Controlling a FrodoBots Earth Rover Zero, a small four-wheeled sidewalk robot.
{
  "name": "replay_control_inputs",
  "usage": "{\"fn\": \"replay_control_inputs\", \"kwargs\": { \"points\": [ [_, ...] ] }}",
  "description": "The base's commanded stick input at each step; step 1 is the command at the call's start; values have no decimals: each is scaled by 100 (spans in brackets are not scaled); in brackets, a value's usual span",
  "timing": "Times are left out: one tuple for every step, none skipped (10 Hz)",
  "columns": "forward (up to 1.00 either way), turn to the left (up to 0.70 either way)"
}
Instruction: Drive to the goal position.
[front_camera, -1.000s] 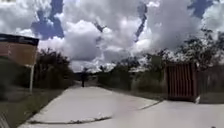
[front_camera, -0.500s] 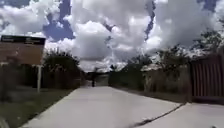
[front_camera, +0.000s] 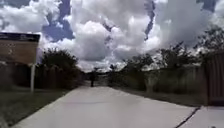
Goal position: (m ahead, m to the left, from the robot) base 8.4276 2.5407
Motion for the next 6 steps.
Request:
{"fn": "replay_control_inputs", "kwargs": {
  "points": [
    [70,0],
    [70,0],
    [70,0],
    [70,0],
    [70,18],
    [70,35]
  ]
}}
